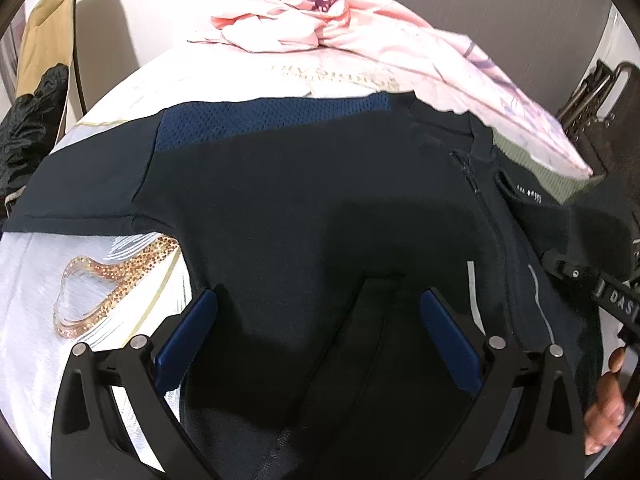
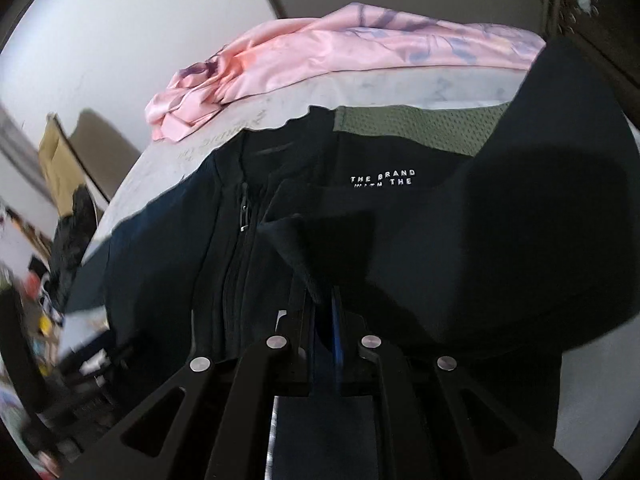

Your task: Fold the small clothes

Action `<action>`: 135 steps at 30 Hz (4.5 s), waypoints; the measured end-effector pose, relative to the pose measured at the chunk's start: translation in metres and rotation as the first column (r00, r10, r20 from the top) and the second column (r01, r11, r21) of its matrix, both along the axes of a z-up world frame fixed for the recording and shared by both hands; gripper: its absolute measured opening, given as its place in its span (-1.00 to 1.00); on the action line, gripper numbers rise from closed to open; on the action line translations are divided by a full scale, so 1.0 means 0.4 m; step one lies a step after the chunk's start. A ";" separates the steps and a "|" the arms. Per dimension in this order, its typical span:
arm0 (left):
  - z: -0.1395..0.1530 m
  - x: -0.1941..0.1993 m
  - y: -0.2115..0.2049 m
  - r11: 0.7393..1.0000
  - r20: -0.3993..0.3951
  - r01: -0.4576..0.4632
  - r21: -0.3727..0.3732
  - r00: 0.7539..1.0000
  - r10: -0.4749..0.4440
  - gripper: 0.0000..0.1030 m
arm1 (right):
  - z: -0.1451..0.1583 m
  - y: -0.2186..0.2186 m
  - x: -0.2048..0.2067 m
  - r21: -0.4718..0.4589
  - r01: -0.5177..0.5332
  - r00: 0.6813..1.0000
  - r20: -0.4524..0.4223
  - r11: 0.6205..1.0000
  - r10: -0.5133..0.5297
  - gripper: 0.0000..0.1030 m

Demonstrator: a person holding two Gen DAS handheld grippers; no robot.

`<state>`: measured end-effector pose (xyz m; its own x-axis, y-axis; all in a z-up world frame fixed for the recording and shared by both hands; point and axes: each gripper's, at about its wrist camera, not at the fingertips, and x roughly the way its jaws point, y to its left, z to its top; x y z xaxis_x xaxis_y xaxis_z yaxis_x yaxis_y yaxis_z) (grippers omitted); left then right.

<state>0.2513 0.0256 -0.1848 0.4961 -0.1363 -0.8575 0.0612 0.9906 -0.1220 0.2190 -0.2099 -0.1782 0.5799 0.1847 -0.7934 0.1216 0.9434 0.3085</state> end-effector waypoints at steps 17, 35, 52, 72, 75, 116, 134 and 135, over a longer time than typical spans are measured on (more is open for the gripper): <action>0.028 0.145 -0.302 0.938 -0.187 0.206 -0.281 0.946 -0.263 0.90 | 0.119 -0.319 -0.239 0.175 0.222 0.919 0.292 0.959 -0.266 -0.32; 0.032 0.138 -0.353 0.927 -0.236 0.158 -0.339 0.940 -0.247 0.36 | 0.050 -0.422 -0.268 0.311 0.330 0.870 0.265 0.891 -0.415 -0.32; 0.137 0.162 -0.287 0.954 -0.047 0.179 -0.242 0.980 -0.195 -0.87 | 0.074 -0.329 -0.246 0.053 0.311 0.915 0.254 0.949 -0.314 -0.31; 0.140 0.123 -0.078 0.986 0.029 0.123 -0.109 0.992 -0.121 -0.85 | 0.097 -0.211 -0.077 -0.146 0.180 0.974 0.164 0.973 -0.156 -0.58; 0.086 0.123 -0.048 0.993 -0.009 0.083 -0.090 0.996 -0.084 -0.73 | 0.055 -0.217 0.006 -0.180 0.142 0.989 0.067 0.973 -0.131 -0.63; 0.057 0.106 -0.065 0.996 -0.004 0.076 -0.041 0.997 -0.076 -0.13 | 0.061 0.025 0.032 -0.061 -0.097 0.994 0.046 0.993 0.100 -0.59; 0.011 0.061 0.591 0.849 -0.133 -0.456 -0.268 0.890 0.436 -0.13 | 0.085 0.070 -0.104 -0.008 -0.019 0.992 0.125 1.000 0.020 -0.34; 0.008 0.049 0.616 0.832 -0.138 -0.476 -0.286 0.879 0.456 -0.13 | 0.083 0.075 -0.106 -0.015 -0.022 0.992 0.122 1.000 0.024 -0.34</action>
